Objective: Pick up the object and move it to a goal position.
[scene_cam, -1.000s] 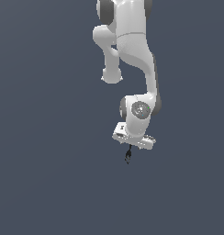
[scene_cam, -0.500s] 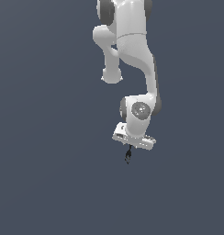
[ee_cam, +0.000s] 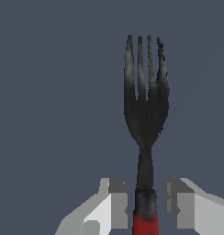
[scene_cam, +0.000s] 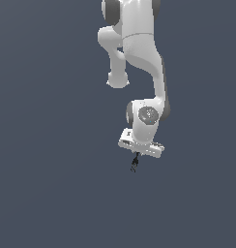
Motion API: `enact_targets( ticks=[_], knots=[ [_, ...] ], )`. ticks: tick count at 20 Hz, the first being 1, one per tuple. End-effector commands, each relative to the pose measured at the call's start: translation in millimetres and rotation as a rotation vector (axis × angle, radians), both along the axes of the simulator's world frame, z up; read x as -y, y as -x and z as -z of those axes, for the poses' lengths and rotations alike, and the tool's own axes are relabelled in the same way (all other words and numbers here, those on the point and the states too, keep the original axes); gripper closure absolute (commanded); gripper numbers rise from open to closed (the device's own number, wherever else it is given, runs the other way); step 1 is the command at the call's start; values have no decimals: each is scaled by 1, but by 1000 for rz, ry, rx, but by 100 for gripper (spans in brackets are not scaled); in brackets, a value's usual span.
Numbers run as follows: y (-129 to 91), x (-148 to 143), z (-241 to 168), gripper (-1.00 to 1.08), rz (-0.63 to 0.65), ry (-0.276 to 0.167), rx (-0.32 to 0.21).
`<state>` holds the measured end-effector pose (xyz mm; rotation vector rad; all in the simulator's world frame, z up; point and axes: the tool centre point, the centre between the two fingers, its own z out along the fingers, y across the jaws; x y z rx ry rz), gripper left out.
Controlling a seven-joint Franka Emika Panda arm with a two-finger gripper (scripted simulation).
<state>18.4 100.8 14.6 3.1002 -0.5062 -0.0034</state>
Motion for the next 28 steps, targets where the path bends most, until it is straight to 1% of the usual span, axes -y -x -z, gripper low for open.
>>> enact_targets(
  ticks=[1, 7, 12, 28],
  knots=[
    [0, 1, -7, 108, 0, 0, 1],
    [5, 7, -38, 108, 0, 0, 1],
    [11, 14, -79, 108, 0, 0, 1],
    [35, 49, -268, 108, 1, -1, 2]
  ],
)
